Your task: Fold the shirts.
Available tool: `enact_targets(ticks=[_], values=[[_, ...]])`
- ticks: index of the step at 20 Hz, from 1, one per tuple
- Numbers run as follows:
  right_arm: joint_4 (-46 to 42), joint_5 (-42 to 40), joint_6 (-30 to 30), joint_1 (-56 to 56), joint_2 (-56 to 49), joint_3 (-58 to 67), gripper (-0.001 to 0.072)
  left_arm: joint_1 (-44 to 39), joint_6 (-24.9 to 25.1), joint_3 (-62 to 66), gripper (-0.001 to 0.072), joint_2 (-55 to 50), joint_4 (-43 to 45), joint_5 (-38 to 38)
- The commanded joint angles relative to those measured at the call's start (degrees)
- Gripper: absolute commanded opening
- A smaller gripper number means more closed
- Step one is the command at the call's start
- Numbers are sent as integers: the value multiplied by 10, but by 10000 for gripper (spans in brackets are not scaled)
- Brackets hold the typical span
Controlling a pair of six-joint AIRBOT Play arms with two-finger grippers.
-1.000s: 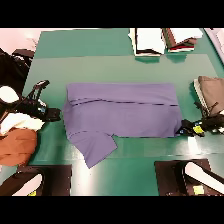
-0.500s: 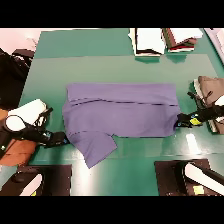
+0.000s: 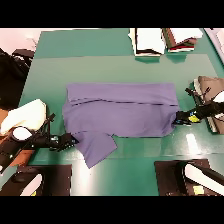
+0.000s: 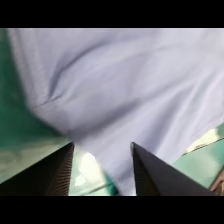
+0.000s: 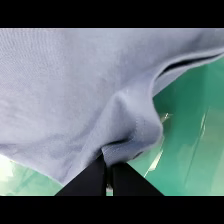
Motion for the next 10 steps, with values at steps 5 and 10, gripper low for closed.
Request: enact_targets(ticks=[5,10], values=[[1,1,11,1,0,1,20,0,24,-29,351,0,-50,54],[-2,3,11,0,40,2,20,0,60,13,24,0,-31,0]])
